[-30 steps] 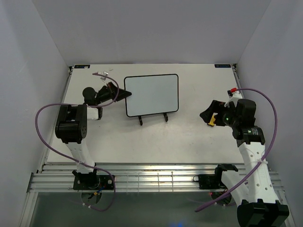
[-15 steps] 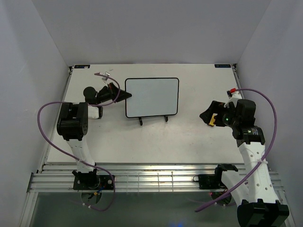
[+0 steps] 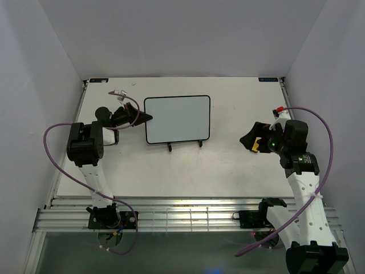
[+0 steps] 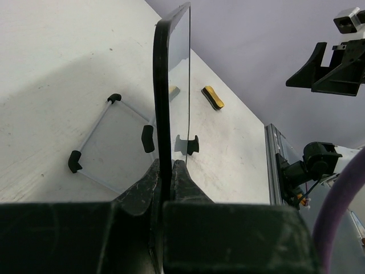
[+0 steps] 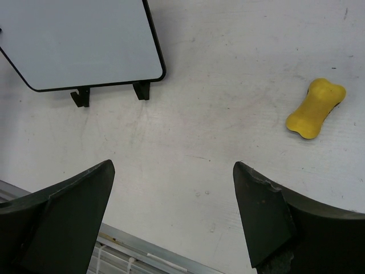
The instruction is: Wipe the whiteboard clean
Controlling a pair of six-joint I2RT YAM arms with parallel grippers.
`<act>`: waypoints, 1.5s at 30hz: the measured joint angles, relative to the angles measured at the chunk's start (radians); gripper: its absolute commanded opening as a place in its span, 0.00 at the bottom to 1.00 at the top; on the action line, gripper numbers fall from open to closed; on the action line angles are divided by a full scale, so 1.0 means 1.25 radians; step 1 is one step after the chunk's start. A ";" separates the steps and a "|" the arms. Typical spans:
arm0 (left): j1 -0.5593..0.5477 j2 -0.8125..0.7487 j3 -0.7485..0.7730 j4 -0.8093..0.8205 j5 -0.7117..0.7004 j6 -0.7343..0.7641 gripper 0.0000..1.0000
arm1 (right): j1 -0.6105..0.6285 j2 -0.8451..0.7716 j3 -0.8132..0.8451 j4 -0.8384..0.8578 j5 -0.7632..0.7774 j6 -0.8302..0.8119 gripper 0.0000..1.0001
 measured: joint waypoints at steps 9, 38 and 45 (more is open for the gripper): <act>-0.019 0.000 -0.055 0.007 -0.036 0.043 0.03 | 0.001 -0.009 0.000 0.001 -0.009 0.000 0.90; -0.042 0.042 -0.092 0.036 -0.044 0.139 0.98 | 0.001 -0.018 -0.014 0.003 -0.019 0.000 0.90; -0.047 0.037 -0.093 0.034 -0.043 0.159 0.98 | 0.001 -0.018 -0.014 0.003 -0.022 0.000 0.90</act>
